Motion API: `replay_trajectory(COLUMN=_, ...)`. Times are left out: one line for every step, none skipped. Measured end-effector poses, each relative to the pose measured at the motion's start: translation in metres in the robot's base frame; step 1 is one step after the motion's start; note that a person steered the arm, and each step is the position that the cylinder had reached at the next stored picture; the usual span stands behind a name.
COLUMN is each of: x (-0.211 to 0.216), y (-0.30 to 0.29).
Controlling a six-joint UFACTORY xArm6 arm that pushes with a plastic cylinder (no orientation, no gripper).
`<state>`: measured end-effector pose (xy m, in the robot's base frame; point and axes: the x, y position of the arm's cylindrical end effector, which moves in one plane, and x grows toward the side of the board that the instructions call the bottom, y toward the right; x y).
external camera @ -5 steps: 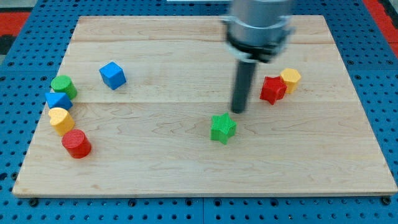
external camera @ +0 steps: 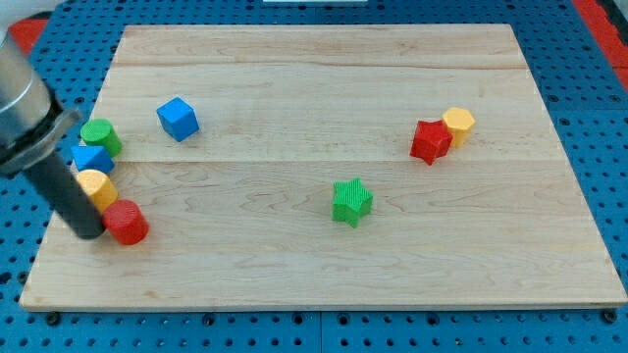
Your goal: Move the red circle left to the red star
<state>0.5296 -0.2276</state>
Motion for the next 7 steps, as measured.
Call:
replay_trajectory(x=-0.016, y=0.08)
replay_trajectory(x=-0.002, y=0.101)
replay_trajectory(x=-0.01, y=0.15)
replay_trajectory(x=0.001, y=0.176)
replay_trajectory(x=0.019, y=0.182)
replay_trajectory(x=-0.034, y=0.204)
replay_trajectory(x=-0.079, y=0.262)
